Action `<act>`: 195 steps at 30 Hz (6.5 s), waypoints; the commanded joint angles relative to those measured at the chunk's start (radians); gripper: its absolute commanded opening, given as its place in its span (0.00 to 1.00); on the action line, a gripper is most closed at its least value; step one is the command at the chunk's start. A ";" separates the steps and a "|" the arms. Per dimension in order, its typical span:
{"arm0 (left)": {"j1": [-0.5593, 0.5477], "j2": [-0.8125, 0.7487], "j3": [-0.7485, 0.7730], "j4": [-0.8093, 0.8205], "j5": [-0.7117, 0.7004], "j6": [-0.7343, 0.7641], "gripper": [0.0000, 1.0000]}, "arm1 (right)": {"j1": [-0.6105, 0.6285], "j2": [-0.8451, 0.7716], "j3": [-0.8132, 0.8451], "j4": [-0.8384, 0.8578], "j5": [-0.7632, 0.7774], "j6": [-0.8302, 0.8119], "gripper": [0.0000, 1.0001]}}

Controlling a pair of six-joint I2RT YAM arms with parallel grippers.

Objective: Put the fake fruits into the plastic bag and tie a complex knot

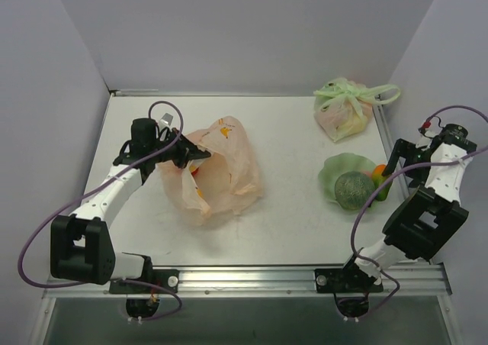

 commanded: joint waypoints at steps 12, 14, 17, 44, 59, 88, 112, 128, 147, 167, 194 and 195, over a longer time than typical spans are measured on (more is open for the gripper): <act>0.020 0.014 0.047 0.034 0.026 0.021 0.00 | 0.133 0.109 -0.020 0.097 0.118 0.148 0.90; 0.023 0.016 0.050 0.034 0.026 0.021 0.00 | 0.133 0.118 -0.024 0.094 0.111 0.154 0.88; 0.025 0.019 0.053 0.032 0.029 0.021 0.00 | 0.133 0.111 -0.032 0.093 0.096 0.159 0.81; 0.032 0.020 0.048 0.043 0.043 0.009 0.00 | 0.622 -0.212 0.267 0.085 -0.211 0.131 0.10; 0.052 0.031 0.062 0.062 0.051 -0.002 0.00 | 1.449 -0.079 0.257 0.293 0.012 -0.045 0.07; 0.077 0.037 0.007 0.183 0.112 -0.134 0.00 | 1.627 0.174 0.203 0.678 -0.050 0.156 0.08; 0.078 0.051 -0.024 0.220 0.109 -0.136 0.00 | 1.710 0.085 -0.063 0.847 0.333 -0.128 1.00; 0.078 0.033 -0.004 0.118 0.097 -0.027 0.00 | 0.974 -0.367 -0.010 -0.016 -0.389 -0.175 1.00; 0.051 0.031 0.042 0.046 0.101 0.033 0.00 | -0.212 -0.333 -0.349 -0.289 -0.784 -0.991 0.49; 0.049 0.020 0.059 0.020 0.097 0.049 0.00 | -0.103 -0.182 -0.535 0.022 -0.702 -1.351 0.47; 0.049 0.028 0.058 -0.001 0.086 0.065 0.00 | -0.063 -0.039 -0.596 0.156 -0.775 -1.406 0.14; 0.051 0.028 0.056 -0.006 0.082 0.067 0.00 | -0.067 -0.041 -0.592 0.154 -0.775 -1.394 0.00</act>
